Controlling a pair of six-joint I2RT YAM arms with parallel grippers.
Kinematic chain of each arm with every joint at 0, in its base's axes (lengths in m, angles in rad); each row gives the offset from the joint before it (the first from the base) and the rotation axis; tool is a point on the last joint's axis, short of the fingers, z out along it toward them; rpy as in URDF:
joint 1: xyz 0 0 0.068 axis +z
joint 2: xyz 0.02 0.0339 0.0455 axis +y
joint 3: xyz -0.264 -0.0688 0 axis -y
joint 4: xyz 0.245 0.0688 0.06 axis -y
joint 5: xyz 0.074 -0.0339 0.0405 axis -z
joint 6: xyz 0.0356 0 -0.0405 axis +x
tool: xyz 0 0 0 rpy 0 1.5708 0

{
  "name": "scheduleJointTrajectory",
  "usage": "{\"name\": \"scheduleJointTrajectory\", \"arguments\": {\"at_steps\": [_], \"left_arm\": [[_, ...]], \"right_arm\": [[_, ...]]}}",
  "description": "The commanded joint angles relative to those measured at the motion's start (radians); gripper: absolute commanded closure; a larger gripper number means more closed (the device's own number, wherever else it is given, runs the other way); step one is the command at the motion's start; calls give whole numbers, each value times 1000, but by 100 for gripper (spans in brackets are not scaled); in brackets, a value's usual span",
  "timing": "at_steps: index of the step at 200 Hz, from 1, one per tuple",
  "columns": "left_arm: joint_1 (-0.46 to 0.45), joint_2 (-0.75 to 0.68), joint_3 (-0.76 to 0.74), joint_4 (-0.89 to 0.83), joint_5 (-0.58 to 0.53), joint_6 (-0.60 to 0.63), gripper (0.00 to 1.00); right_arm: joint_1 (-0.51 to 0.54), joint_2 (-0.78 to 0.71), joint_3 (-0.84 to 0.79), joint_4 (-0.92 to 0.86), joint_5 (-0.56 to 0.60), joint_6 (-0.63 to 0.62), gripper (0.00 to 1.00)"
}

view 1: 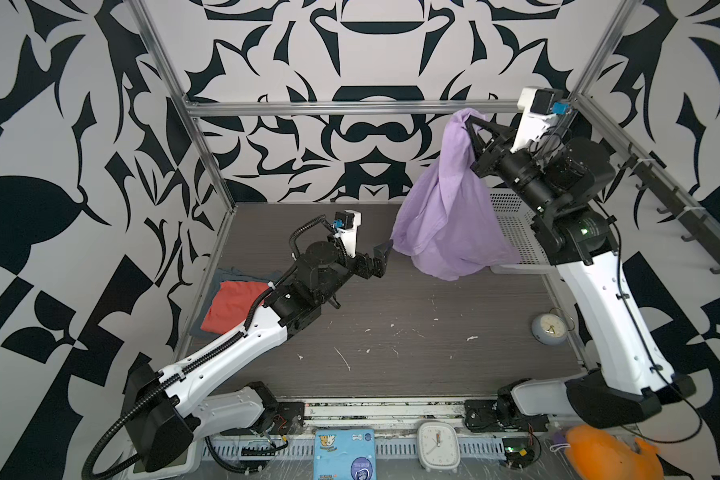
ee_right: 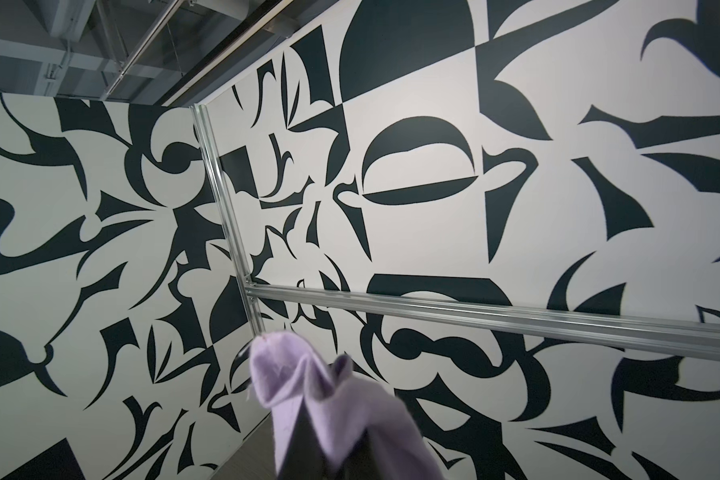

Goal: Fold and stack the t-shirts
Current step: 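Grasp the lavender t-shirt with the right gripper and lift it high out of the basket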

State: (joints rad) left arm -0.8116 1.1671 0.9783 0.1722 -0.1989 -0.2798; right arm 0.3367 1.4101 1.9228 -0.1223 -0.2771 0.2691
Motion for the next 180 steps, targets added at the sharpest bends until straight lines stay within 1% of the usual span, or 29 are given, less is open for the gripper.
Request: {"name": "scheduleJointTrajectory", "arguments": {"at_steps": [1, 34, 62, 90, 112, 130, 149, 178, 180], "left_arm": [[5, 31, 1, -32, -4, 12, 1], [4, 60, -3, -2, 3, 2, 1], [11, 53, -19, 23, 11, 4, 1], [28, 33, -35, 25, 14, 1, 1], [47, 14, -52, 30, 20, -11, 1], [65, 7, -56, 48, 73, -37, 1], [66, 22, -36, 65, 149, -65, 1], [66, 100, 30, 72, 292, -101, 1], [67, 124, 36, 71, 299, -103, 1]], "right_arm": [[8, 35, 165, 140, -83, 50, 100], [25, 149, 376, 147, -147, 92, 100], [37, 226, 499, 145, -179, 132, 100], [48, 259, 562, 164, -190, 158, 100], [54, 265, 573, 194, -192, 173, 100], [59, 269, 574, 218, -191, 181, 100], [64, 280, 579, 240, -187, 193, 100], [70, 307, 599, 244, -188, 210, 100], [70, 309, 600, 244, -189, 212, 100]]}}
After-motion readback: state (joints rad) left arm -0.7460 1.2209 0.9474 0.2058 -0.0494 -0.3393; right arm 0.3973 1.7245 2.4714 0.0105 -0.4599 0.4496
